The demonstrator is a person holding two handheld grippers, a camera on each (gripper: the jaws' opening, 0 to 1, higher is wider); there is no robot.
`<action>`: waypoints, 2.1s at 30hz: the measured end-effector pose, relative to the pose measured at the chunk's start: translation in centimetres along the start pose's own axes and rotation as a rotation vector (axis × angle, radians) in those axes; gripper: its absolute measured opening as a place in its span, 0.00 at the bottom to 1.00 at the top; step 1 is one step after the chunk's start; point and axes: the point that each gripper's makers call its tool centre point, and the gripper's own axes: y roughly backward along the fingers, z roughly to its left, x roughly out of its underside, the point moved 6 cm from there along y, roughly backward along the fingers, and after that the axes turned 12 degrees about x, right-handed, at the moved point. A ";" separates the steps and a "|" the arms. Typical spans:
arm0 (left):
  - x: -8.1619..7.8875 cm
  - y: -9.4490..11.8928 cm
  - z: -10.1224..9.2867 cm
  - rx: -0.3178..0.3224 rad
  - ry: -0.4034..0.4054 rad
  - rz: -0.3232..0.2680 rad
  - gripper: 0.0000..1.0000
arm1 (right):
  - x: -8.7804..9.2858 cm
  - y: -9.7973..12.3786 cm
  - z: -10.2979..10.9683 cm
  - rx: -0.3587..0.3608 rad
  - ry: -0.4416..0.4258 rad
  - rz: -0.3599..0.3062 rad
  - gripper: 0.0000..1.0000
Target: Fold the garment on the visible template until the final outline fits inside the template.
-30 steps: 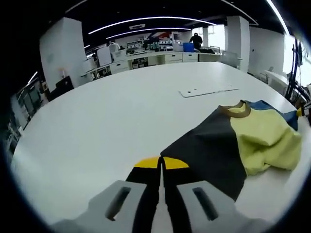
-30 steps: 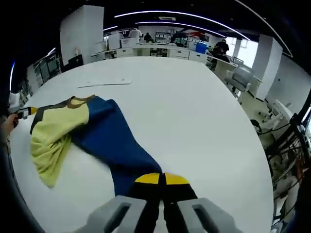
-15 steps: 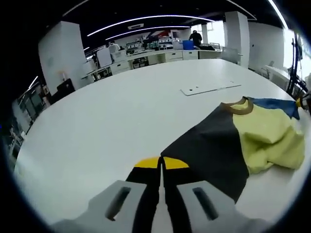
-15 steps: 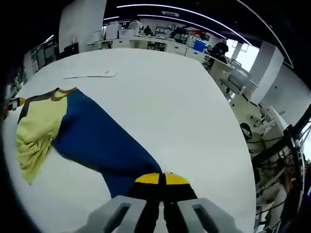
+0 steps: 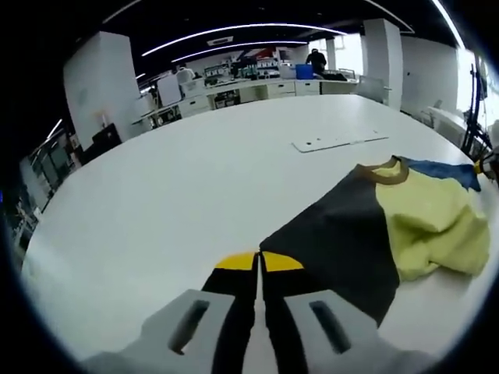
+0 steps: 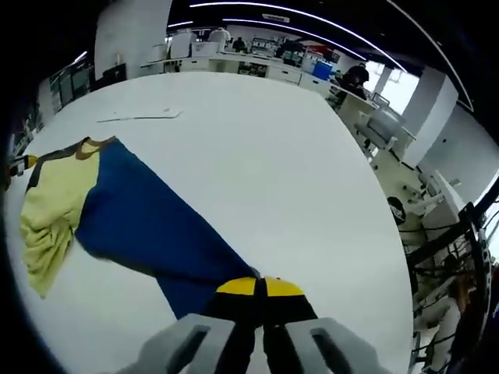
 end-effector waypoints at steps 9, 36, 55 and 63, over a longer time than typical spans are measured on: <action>0.2 1.7 -0.4 0.014 0.007 -0.032 0.21 | -1.1 1.4 1.8 -0.109 -0.055 -0.053 0.41; 2.6 6.9 -4.4 0.174 -0.019 -0.109 0.85 | -1.1 7.0 12.4 -0.603 0.006 -0.149 0.99; 3.1 10.5 -8.5 0.277 -0.064 -0.161 0.99 | -0.3 13.4 22.2 -0.890 0.319 -0.261 0.94; 3.1 12.0 -9.9 0.300 -0.081 -0.171 0.99 | 0.7 14.2 24.4 -0.914 0.448 -0.318 0.85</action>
